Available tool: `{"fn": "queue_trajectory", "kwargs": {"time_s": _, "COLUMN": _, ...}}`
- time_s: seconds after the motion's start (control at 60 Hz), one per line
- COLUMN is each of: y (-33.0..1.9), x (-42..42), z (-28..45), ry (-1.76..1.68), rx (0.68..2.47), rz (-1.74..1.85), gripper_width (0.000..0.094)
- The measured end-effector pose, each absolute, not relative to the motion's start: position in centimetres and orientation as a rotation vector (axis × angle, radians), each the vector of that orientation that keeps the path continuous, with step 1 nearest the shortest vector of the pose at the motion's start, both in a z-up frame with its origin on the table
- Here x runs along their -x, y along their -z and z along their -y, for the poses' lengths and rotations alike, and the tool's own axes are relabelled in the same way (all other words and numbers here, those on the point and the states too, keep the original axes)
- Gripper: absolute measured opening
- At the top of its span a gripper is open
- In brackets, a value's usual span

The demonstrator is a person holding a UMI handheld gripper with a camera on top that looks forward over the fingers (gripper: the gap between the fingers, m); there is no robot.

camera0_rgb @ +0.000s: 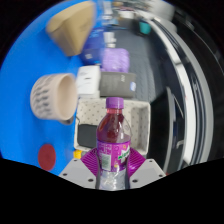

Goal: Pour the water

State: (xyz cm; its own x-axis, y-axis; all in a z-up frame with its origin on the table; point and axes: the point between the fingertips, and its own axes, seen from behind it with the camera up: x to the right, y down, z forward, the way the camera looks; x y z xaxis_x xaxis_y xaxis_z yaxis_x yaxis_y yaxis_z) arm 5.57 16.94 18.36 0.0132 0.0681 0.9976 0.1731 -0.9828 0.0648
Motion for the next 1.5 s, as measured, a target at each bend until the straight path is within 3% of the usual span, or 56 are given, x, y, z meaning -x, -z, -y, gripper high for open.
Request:
{"fn": "queue_trajectory", "kwargs": {"time_s": 0.283, "y": -21.1, "x": -5.6, "z": -14.4, "ry": 1.449, "rx": 1.718, "rz": -0.679, "gripper_width": 0.0348}}
{"fn": "queue_trajectory", "kwargs": {"time_s": 0.517, "y": -17.7, "x": -7.0, "z": -12.7, "ry": 1.025, "rx": 1.43, "rz": -1.0, "gripper_width": 0.0346}}
{"fn": "queue_trajectory", "kwargs": {"time_s": 0.733, "y": -12.3, "x": -7.7, "z": -12.5, "ry": 0.976, "rx": 1.449, "rz": -1.043, "gripper_width": 0.035}}
{"fn": "queue_trajectory", "kwargs": {"time_s": 0.933, "y": -12.9, "x": -7.7, "z": -12.3, "ry": 1.0, "rx": 1.398, "rz": -1.013, "gripper_width": 0.0367}}
{"fn": "queue_trajectory", "kwargs": {"time_s": 1.117, "y": -12.8, "x": -7.4, "z": -12.0, "ry": 1.011, "rx": 1.405, "rz": -1.035, "gripper_width": 0.0514}}
{"fn": "queue_trajectory", "kwargs": {"time_s": 1.217, "y": -12.7, "x": -6.6, "z": -11.7, "ry": 1.016, "rx": 1.42, "rz": -1.059, "gripper_width": 0.0743}}
{"fn": "queue_trajectory", "kwargs": {"time_s": 1.233, "y": -12.7, "x": -6.3, "z": -11.6, "ry": 1.017, "rx": 1.422, "rz": -1.058, "gripper_width": 0.0815}}
{"fn": "queue_trajectory", "kwargs": {"time_s": 1.5, "y": -12.3, "x": 0.5, "z": -9.9, "ry": 1.03, "rx": 1.405, "rz": -1.15, "gripper_width": 0.084}}
